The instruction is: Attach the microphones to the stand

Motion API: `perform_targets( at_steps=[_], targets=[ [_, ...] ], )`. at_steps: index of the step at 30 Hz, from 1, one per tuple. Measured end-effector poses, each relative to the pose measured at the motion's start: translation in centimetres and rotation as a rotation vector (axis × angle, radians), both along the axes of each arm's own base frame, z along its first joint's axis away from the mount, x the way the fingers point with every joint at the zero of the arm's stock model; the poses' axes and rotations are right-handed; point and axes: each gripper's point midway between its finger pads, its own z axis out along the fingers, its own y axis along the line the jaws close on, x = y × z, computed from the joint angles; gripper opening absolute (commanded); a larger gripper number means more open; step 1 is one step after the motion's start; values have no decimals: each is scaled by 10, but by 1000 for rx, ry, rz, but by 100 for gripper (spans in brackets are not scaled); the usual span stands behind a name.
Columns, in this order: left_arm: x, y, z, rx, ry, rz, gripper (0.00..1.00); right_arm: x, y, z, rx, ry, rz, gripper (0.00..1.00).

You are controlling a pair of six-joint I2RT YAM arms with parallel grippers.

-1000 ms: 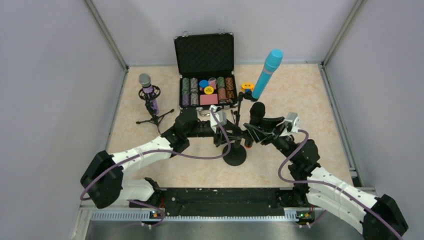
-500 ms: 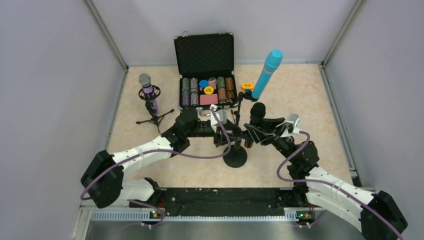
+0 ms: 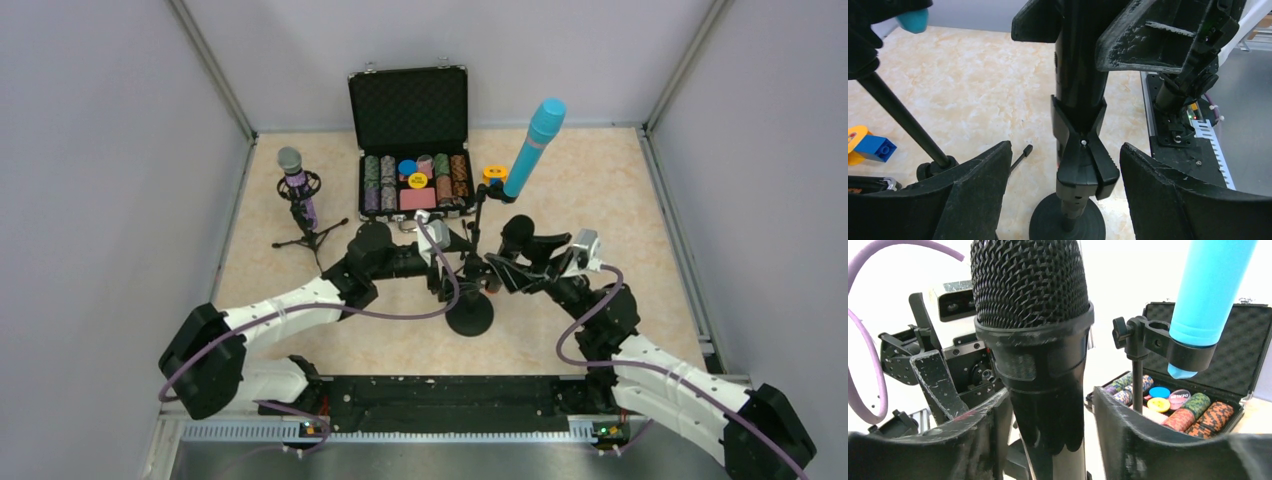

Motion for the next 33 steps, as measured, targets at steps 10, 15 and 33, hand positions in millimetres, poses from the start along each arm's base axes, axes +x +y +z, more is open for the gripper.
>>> perform_targets(
  at_steps=[10,15,33],
  targets=[
    [-3,20,21,-75,-34,93,89,-8,-7,7,17,0,0,93],
    [-9,37,45,-138,-77,141,92,-11,-13,6,11,20,-15,99],
    [-23,56,-31,-5,74,179,92,-29,-28,-29,-40,227,-5,99]
  ],
)
